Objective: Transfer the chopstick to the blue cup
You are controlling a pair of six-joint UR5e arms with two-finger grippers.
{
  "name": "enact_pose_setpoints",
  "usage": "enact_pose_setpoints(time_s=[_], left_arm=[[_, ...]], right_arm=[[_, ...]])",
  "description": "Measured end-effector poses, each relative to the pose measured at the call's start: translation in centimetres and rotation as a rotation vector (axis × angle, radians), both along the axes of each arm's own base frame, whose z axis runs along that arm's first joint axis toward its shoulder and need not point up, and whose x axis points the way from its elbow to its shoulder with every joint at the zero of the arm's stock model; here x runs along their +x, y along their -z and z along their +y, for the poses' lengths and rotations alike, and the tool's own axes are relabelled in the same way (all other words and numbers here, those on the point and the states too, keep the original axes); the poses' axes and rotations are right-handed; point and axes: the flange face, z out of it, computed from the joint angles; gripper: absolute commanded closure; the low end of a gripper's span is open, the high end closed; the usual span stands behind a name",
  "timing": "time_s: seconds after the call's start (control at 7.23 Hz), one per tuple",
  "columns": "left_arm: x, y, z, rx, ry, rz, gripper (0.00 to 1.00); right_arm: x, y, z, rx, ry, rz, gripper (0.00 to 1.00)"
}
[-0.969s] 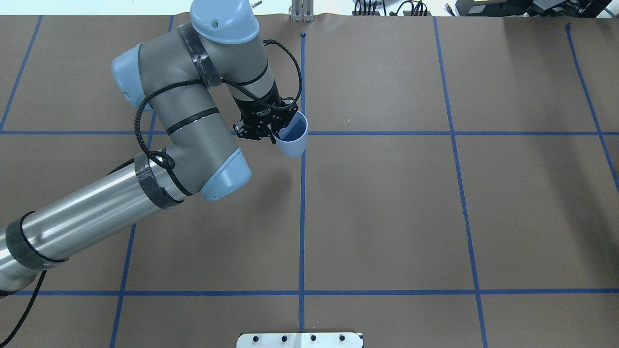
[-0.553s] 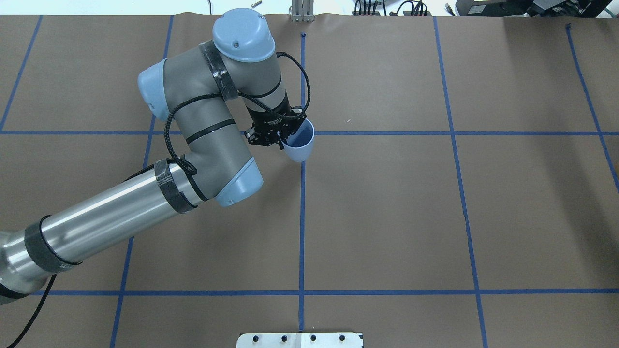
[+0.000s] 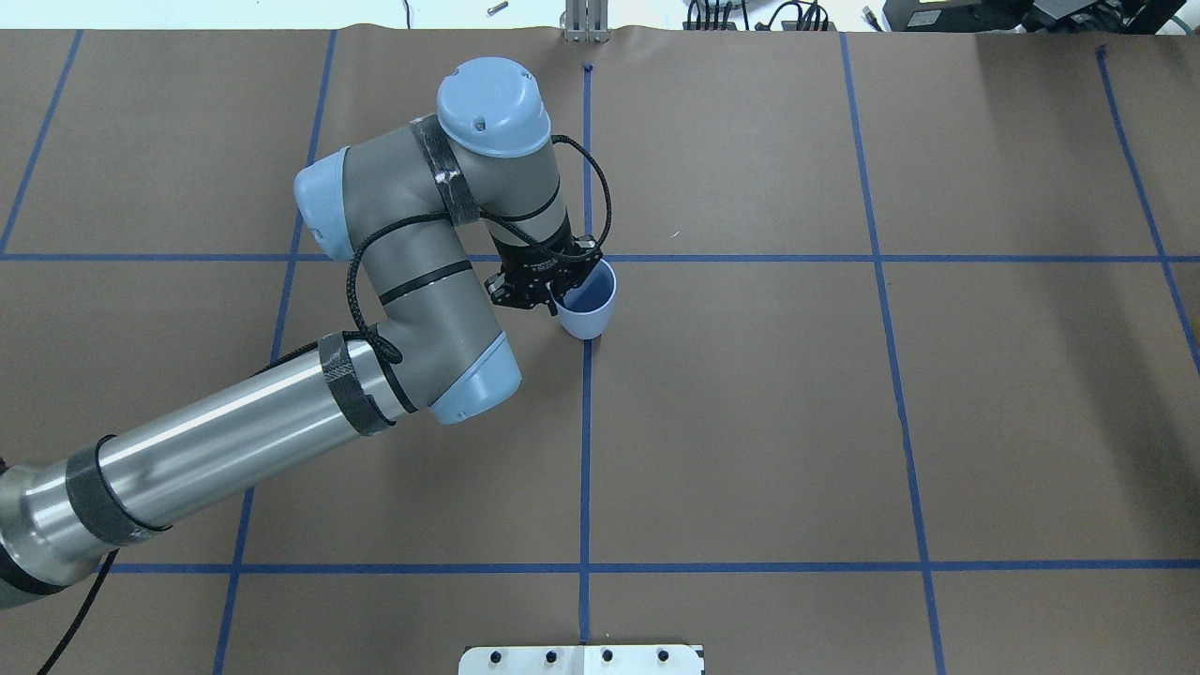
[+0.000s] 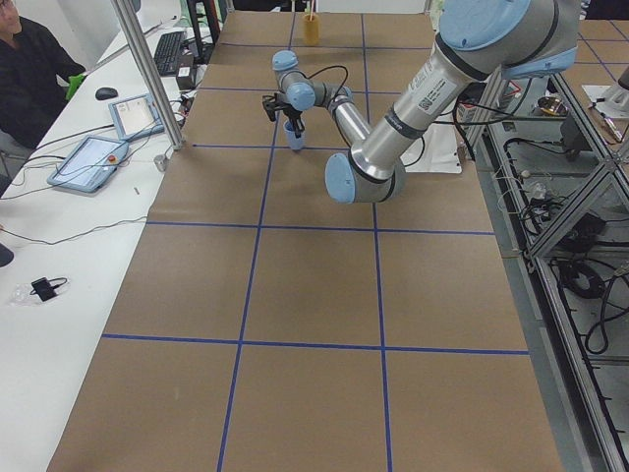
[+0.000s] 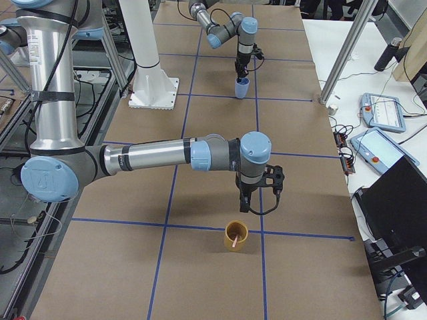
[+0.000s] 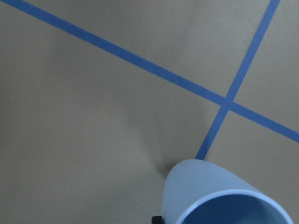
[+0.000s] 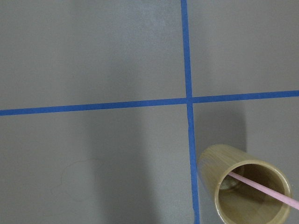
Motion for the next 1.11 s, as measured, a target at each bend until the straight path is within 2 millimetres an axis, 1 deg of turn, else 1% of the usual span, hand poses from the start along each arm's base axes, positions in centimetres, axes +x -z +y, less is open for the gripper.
enact_pose_setpoints(time_s=[0.14, 0.42, 0.55, 0.69, 0.83, 0.97, 1.11], left_arm=[[0.3, -0.3, -0.2, 0.003, 0.000, 0.005, 0.02], [0.0, -0.2, -0.6, 0.052, 0.047, -0.013, 0.02], [-0.8, 0.4, -0.6, 0.081, 0.073, -0.014, 0.02], [-2.2, 1.5, -0.3, 0.100, 0.090, -0.004, 0.02], [-4.2, 2.6, 0.1, 0.110, 0.103, 0.002, 0.02], [-6.5, 3.6, 0.6, 0.119, 0.111, 0.005, 0.02], [-8.1, 4.1, 0.7, 0.130, 0.111, 0.004, 0.02]], right_arm=[[0.0, 0.0, 0.0, -0.001, -0.001, 0.000, 0.00], [0.0, 0.0, 0.1, 0.000, 0.000, 0.001, 0.00], [0.0, -0.1, 0.2, 0.002, 0.002, 0.003, 0.00], [0.1, -0.3, 0.4, 0.005, 0.005, 0.009, 0.00], [0.3, -0.8, 0.6, 0.023, 0.015, 0.027, 0.00], [0.5, -1.6, 1.1, 0.056, 0.045, 0.048, 0.00], [1.0, -2.6, 1.3, 0.103, 0.093, 0.065, 0.00]])
